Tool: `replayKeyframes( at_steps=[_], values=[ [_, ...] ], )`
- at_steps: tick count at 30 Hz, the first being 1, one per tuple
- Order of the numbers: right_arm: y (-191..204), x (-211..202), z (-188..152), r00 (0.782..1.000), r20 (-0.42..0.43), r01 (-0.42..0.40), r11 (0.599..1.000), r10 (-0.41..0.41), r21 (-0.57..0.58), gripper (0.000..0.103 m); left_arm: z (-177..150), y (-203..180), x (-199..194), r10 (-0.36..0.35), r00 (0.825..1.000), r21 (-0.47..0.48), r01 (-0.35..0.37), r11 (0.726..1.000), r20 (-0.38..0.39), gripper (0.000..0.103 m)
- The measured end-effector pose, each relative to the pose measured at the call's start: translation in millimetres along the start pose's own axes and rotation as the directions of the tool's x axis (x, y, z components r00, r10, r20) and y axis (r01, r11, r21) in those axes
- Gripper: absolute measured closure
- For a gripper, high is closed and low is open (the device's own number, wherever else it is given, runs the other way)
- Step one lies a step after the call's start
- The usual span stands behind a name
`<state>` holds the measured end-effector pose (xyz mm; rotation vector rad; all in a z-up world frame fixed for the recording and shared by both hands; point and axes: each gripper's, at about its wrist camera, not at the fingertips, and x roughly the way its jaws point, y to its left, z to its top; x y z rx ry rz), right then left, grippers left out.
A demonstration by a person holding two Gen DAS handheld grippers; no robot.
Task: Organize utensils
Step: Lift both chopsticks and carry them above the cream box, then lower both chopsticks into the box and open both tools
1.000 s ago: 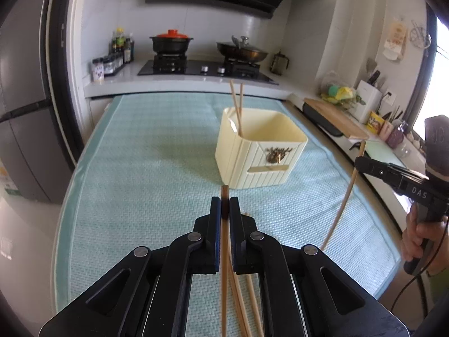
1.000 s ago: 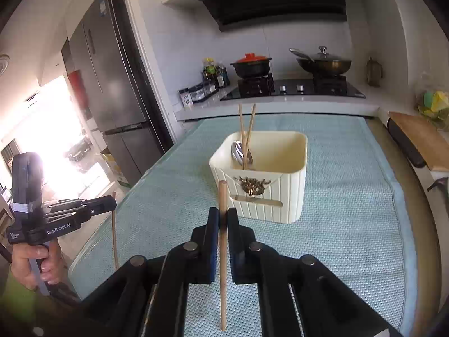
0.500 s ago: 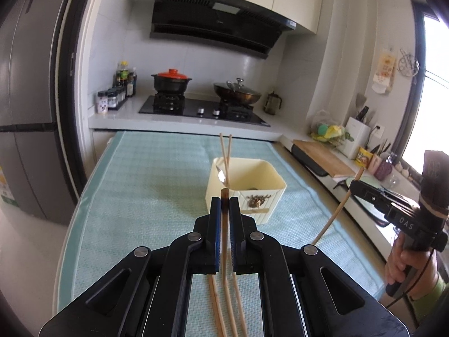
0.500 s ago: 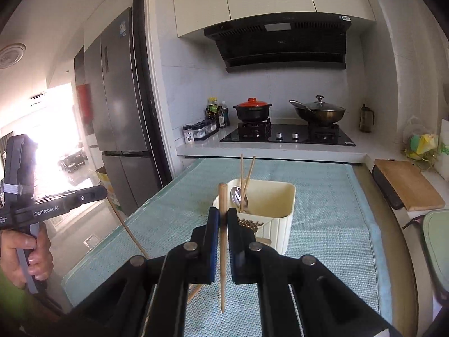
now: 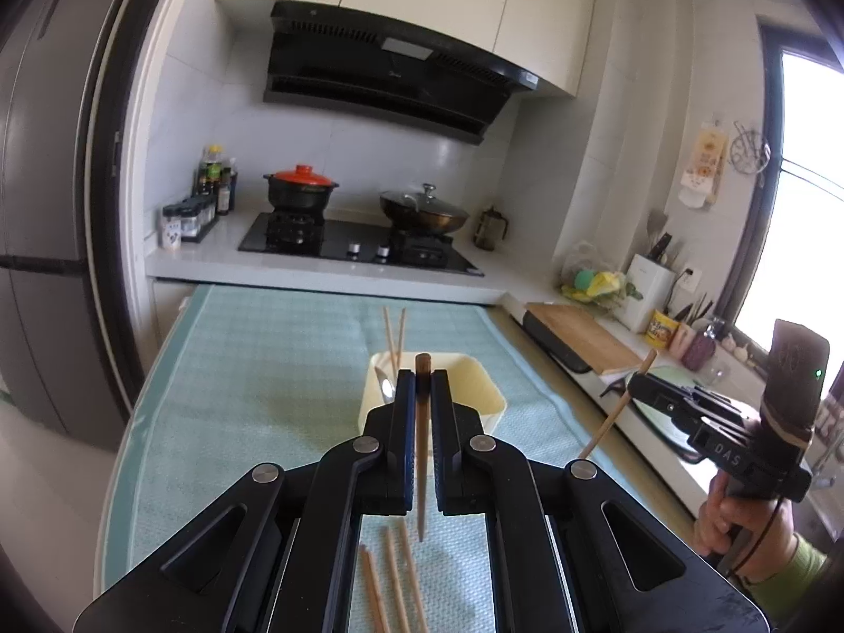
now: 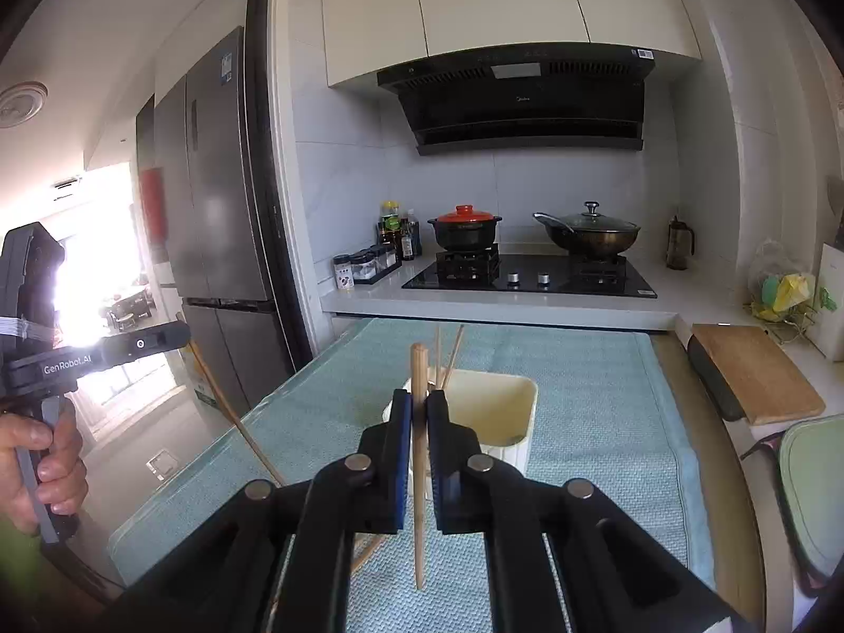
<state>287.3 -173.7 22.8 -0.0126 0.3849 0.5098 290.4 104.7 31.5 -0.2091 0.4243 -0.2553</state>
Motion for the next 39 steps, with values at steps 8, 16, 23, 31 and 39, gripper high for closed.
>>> replayKeyframes(
  at_steps=[8,16,23,31,39],
  values=[
    [-9,4,48,0.997,0.067,0.034,0.999,-0.032,-0.037,0.097,54,-8,5,-0.025,0.997,0.019,0.024,1.000,0.077,0.100],
    [-26,50,86,0.994,0.093,0.068,0.997,-0.065,-0.032,0.097,98,-15,55,0.002,0.994,0.014,-0.004,1.000,0.113,0.100],
    [-41,108,87,0.997,0.062,0.054,0.999,-0.054,-0.005,0.097,82,-16,133,0.066,0.998,0.007,-0.066,0.998,0.007,0.100],
    [-57,194,42,0.974,-0.218,0.060,0.998,-0.059,0.001,0.097,36,-19,211,0.075,0.975,0.032,-0.070,0.997,-0.210,0.100],
    [-72,198,52,0.966,-0.252,0.067,0.996,-0.049,0.064,0.095,42,-10,196,0.151,0.968,0.021,-0.150,0.988,-0.199,0.037]
  ],
)
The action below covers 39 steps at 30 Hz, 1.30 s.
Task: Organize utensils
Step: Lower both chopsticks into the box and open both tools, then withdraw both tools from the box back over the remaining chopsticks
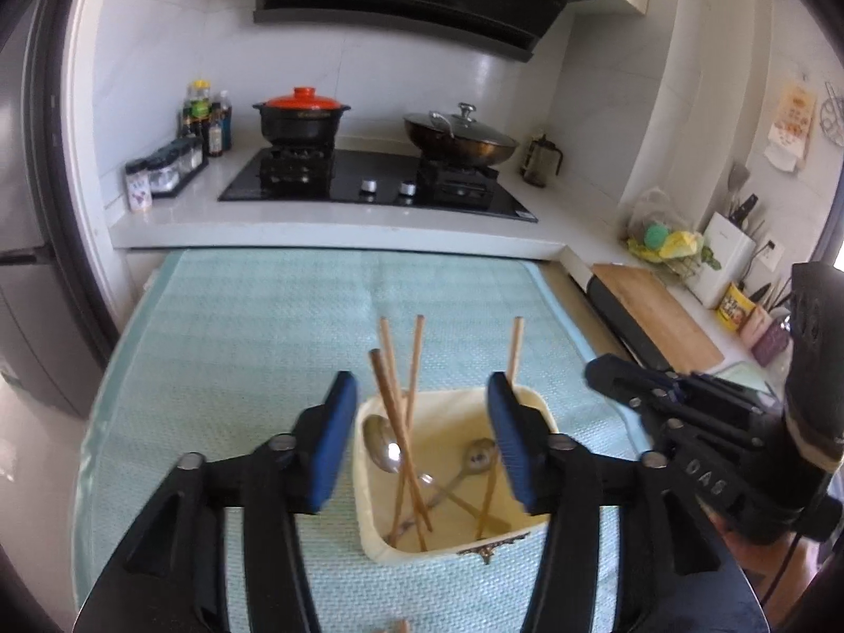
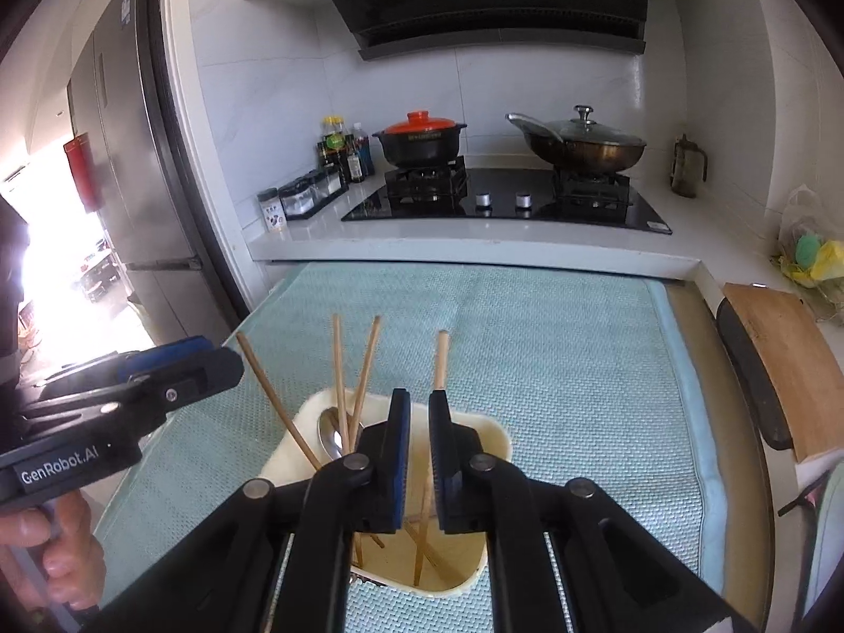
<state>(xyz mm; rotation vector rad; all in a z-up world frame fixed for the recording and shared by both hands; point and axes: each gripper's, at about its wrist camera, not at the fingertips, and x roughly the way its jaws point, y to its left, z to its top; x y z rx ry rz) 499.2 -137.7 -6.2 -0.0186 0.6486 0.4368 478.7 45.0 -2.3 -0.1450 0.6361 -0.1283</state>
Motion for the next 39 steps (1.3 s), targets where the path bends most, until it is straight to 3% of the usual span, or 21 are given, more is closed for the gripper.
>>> replayKeyframes(
  at_steps=[1,2,3,5,9,13,15,19,23,29,39],
  values=[
    [0,-12,4,1.000,0.021,0.003,1.000,-0.003,-0.007,0.093,1,1,-12,0.026,0.999,0.020,-0.026,0.999,0.021,0.035],
    [2,-27,7,0.999,0.042,0.008,1.000,-0.007,-0.018,0.085,1,3,-24,0.038,0.999,0.042,-0.040,0.998,0.032,0.032],
    [4,-42,8,0.998,0.066,0.016,0.999,-0.014,-0.029,0.066,-1,5,-37,0.039,0.999,0.063,-0.041,0.997,0.035,0.029],
    [9,-79,6,0.991,0.132,0.037,0.998,-0.030,-0.053,0.040,-11,10,-64,0.026,0.999,0.108,-0.029,0.994,0.029,0.021],
    [17,-138,-21,0.981,0.193,0.056,0.990,-0.029,-0.133,0.040,-53,19,-116,0.050,0.999,0.215,-0.052,0.975,0.013,0.013],
    [18,-173,-84,0.981,0.185,0.089,0.982,-0.057,-0.169,0.040,-106,32,-166,0.112,0.994,0.264,-0.108,0.958,0.000,0.009],
    [18,-183,-127,0.980,0.172,0.134,0.975,-0.103,-0.180,0.040,-136,41,-188,0.136,0.991,0.247,-0.131,0.960,-0.002,0.004],
    [26,-188,-215,0.955,0.147,0.283,0.937,-0.257,-0.204,0.040,-200,50,-197,0.169,0.984,0.177,-0.155,0.972,-0.065,0.004],
    [36,-179,-266,0.965,0.052,0.262,0.953,-0.257,-0.150,0.040,-247,44,-185,0.170,0.979,0.106,-0.158,0.982,-0.116,0.004],
    [66,-170,-283,0.986,0.003,0.165,0.971,-0.167,-0.174,0.040,-272,36,-159,0.126,0.979,0.023,-0.124,0.992,-0.161,0.004],
    [87,-166,-286,0.996,0.000,0.094,0.986,-0.094,-0.136,0.040,-279,35,-148,0.166,0.972,0.036,-0.162,0.986,-0.166,0.004]
  ],
)
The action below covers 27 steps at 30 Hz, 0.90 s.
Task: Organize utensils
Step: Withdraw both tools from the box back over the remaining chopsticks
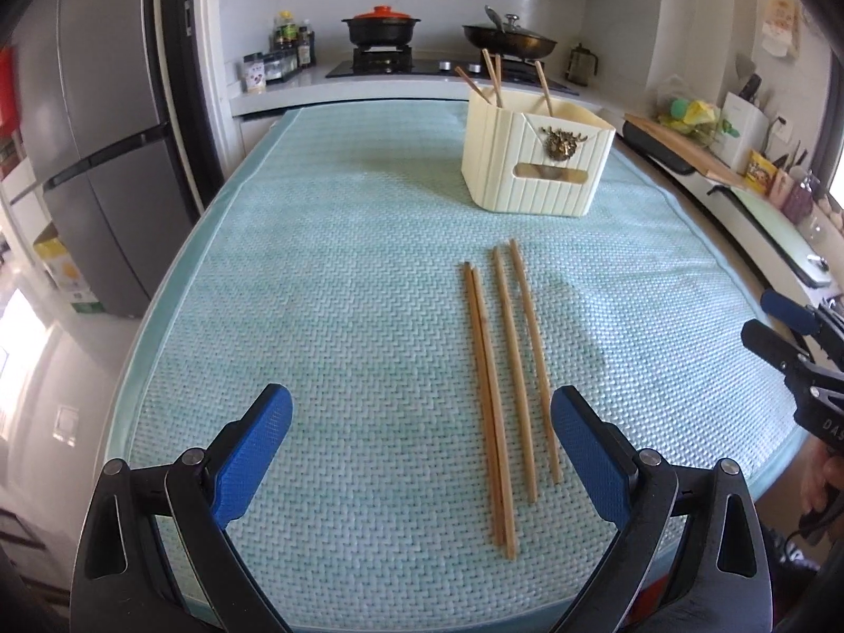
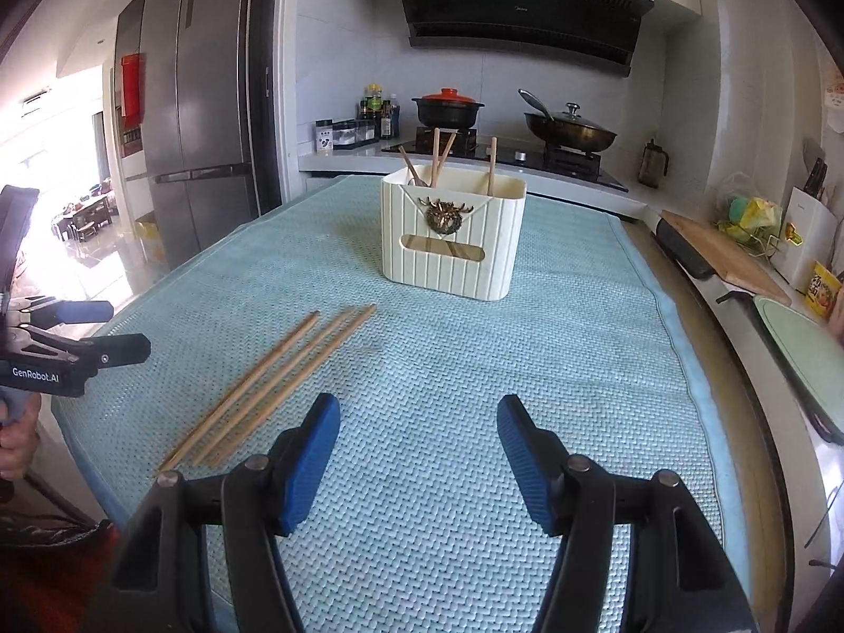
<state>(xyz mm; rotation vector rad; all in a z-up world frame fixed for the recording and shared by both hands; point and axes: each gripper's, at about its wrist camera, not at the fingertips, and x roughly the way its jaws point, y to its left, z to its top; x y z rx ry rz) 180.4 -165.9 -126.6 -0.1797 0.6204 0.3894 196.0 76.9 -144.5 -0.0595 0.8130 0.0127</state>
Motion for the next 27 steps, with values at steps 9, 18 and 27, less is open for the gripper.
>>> replayKeyframes(
  at_steps=[9,18,27],
  values=[
    [3,7,-4,0.999,-0.038,-0.007,1.000,0.007,0.020,0.040,-2,5,5,0.022,1.000,0.000,-0.022,1.000,-0.004,0.004],
    [24,15,-8,0.997,-0.070,-0.044,0.999,0.043,-0.022,0.040,-3,21,16,0.000,1.000,-0.041,-0.001,0.999,-0.029,0.004],
    [32,25,-6,0.991,-0.108,-0.077,0.997,0.074,-0.024,0.040,8,24,53,-0.025,0.997,-0.016,0.024,1.000,-0.074,0.004]
  ],
)
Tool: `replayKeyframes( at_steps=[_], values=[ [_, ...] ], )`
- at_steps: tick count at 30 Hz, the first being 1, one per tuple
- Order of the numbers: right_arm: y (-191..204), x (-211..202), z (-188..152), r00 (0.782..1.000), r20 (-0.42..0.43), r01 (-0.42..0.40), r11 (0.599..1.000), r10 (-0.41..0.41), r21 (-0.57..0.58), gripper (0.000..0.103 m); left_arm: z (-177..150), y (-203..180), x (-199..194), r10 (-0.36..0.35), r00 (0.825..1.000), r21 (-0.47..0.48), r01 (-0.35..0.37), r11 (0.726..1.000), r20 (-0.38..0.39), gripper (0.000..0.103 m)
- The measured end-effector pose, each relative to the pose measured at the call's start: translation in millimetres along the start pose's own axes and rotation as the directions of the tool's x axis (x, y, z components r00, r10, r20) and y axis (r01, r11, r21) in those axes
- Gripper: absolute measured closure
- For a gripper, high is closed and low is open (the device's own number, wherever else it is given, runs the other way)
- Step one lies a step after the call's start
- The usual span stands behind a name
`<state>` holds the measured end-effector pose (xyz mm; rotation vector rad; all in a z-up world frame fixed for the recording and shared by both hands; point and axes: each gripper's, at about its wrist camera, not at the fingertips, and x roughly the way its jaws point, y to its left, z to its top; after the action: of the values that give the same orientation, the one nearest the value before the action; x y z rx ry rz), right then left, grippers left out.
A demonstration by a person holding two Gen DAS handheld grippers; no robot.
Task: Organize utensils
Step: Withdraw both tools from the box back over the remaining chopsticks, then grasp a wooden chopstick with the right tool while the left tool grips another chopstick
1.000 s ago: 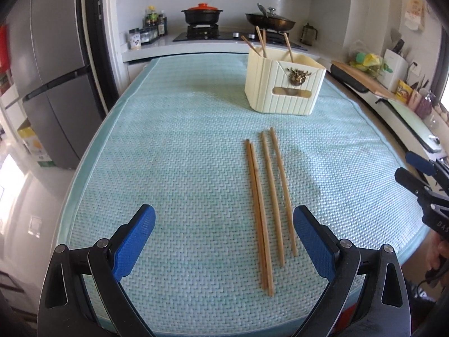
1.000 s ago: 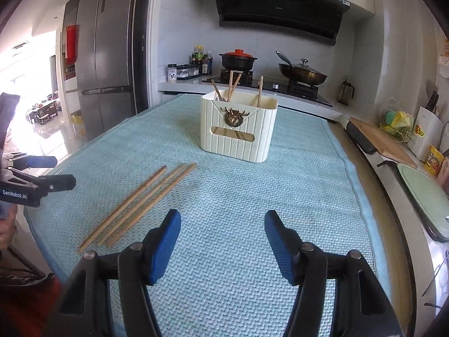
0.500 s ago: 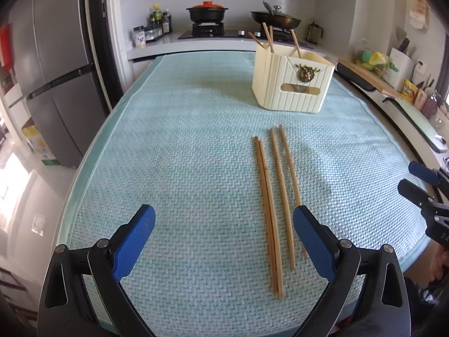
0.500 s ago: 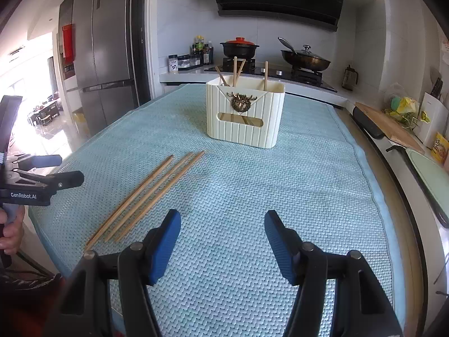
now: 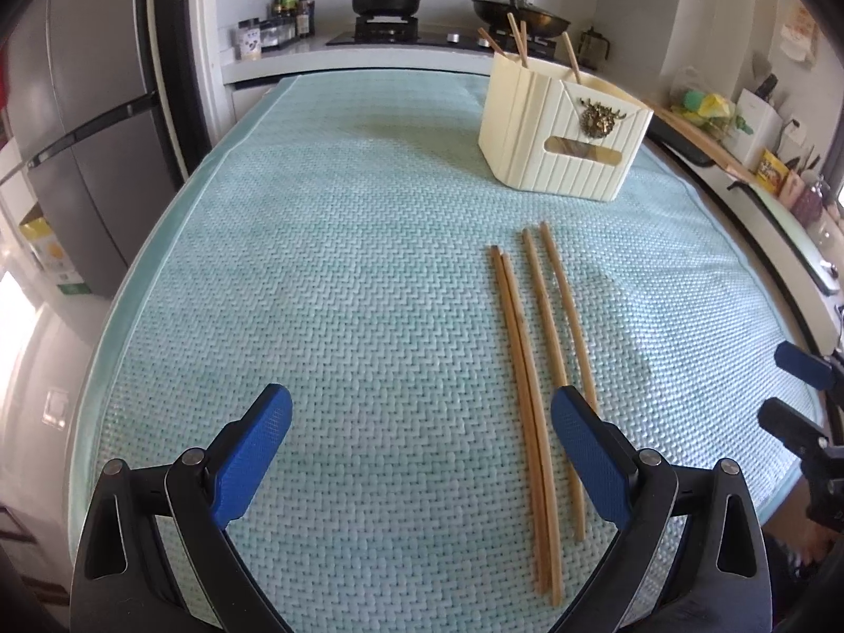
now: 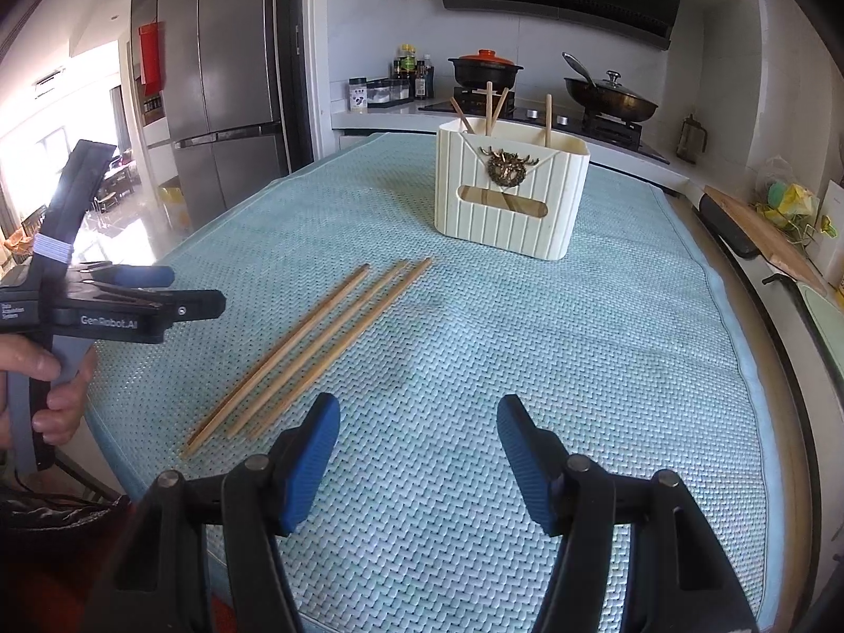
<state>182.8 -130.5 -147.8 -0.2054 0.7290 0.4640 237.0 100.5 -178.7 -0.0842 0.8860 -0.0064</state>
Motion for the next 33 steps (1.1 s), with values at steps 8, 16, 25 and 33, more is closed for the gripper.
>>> replayKeyframes(
  at_steps=[8,16,25,33],
  values=[
    [3,0,-1,1.000,-0.006,-0.006,1.000,0.006,0.002,0.040,9,-9,35,0.025,0.999,0.053,-0.022,0.998,-0.047,0.004],
    [-2,1,-3,1.000,-0.010,-0.009,1.000,0.009,0.024,0.040,11,-23,54,0.070,0.994,0.131,-0.058,0.990,-0.085,0.004],
    [-3,7,-2,1.000,-0.025,-0.016,1.000,0.017,0.021,0.040,15,-20,67,0.049,0.993,0.095,-0.039,0.995,-0.111,0.003],
    [5,61,26,0.987,-0.088,-0.127,0.989,0.133,0.072,0.052,24,-11,74,0.068,0.992,0.064,-0.062,0.996,-0.102,0.004]
  ],
)
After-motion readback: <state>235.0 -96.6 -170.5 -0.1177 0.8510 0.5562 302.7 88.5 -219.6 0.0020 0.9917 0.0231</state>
